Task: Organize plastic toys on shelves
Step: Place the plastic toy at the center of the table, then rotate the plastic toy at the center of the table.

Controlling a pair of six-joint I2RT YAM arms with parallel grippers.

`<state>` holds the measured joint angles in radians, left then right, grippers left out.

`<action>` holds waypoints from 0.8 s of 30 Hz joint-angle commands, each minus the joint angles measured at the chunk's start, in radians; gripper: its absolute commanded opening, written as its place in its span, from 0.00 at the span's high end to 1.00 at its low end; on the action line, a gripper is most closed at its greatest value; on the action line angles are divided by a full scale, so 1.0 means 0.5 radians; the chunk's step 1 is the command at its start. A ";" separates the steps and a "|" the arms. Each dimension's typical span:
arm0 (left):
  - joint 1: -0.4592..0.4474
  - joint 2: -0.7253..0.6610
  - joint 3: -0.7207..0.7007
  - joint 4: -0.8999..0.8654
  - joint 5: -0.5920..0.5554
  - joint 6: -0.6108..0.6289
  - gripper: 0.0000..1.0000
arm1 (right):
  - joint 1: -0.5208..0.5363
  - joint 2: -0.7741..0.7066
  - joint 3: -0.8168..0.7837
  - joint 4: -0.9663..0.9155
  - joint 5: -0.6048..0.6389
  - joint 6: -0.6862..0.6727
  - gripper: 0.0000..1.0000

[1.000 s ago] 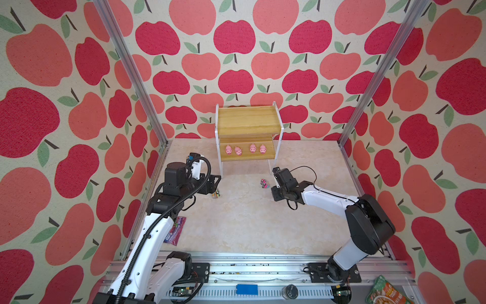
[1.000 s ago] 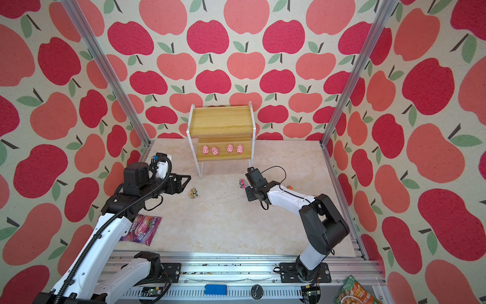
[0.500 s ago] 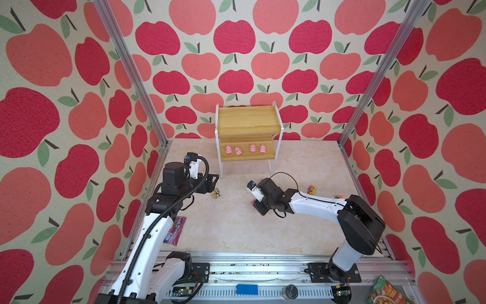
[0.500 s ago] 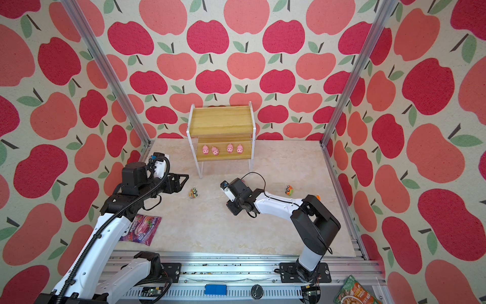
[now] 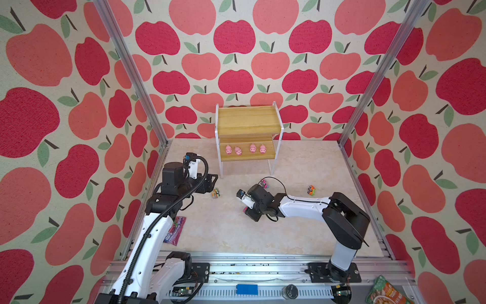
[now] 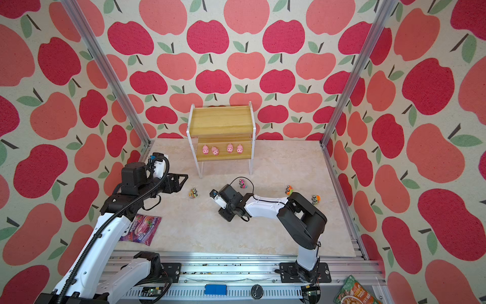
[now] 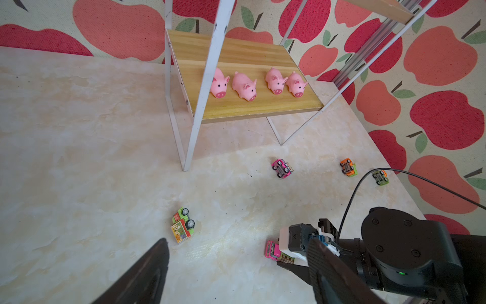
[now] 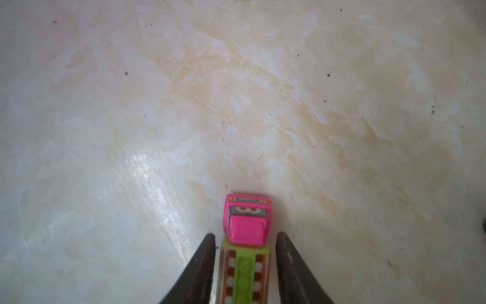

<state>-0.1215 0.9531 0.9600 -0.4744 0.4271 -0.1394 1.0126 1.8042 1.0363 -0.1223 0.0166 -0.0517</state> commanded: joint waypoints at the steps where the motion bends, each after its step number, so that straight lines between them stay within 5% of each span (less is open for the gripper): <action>1: 0.015 0.017 -0.027 0.006 -0.009 0.018 0.15 | 0.006 -0.034 -0.065 0.062 0.009 -0.020 0.51; 24: 0.006 0.063 -0.043 0.028 0.037 0.009 0.15 | -0.089 0.045 -0.238 0.148 0.164 0.183 0.45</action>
<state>-0.1135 0.9886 0.9493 -0.4740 0.4278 -0.1394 0.9836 1.8030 0.9493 -0.0254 0.0525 -0.0048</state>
